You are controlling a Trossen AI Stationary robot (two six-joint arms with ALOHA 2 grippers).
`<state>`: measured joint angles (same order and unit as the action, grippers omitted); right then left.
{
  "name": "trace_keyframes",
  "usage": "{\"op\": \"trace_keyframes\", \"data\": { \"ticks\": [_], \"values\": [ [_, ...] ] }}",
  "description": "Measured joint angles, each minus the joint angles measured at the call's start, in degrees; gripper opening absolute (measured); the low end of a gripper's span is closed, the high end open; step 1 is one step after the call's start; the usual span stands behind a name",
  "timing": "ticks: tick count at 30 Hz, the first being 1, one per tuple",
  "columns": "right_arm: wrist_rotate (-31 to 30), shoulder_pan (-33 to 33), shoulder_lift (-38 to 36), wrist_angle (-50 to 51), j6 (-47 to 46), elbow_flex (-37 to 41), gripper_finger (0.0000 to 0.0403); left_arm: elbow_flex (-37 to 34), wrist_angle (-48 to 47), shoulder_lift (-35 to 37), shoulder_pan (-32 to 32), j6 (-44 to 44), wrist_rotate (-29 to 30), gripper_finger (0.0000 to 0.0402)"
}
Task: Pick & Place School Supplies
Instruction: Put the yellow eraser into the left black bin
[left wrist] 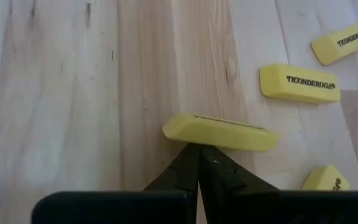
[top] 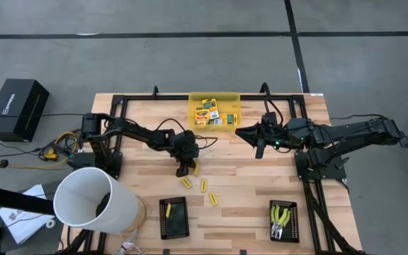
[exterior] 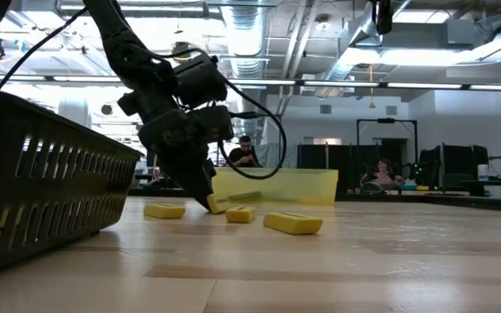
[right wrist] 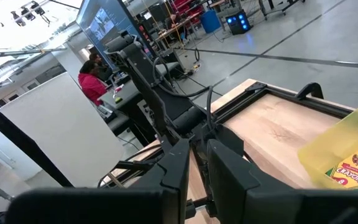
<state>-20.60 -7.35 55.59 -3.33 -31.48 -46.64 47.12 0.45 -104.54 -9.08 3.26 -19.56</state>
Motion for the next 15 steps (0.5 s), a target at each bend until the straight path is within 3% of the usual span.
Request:
{"op": "trace_keyframes", "data": {
  "ticks": [15],
  "values": [
    [1.1,-0.1,0.0,0.5,-0.2,0.0,0.0052,-0.1,1.4,-0.3,-0.9,-2.6,-0.4,0.0000]
  ]
}}
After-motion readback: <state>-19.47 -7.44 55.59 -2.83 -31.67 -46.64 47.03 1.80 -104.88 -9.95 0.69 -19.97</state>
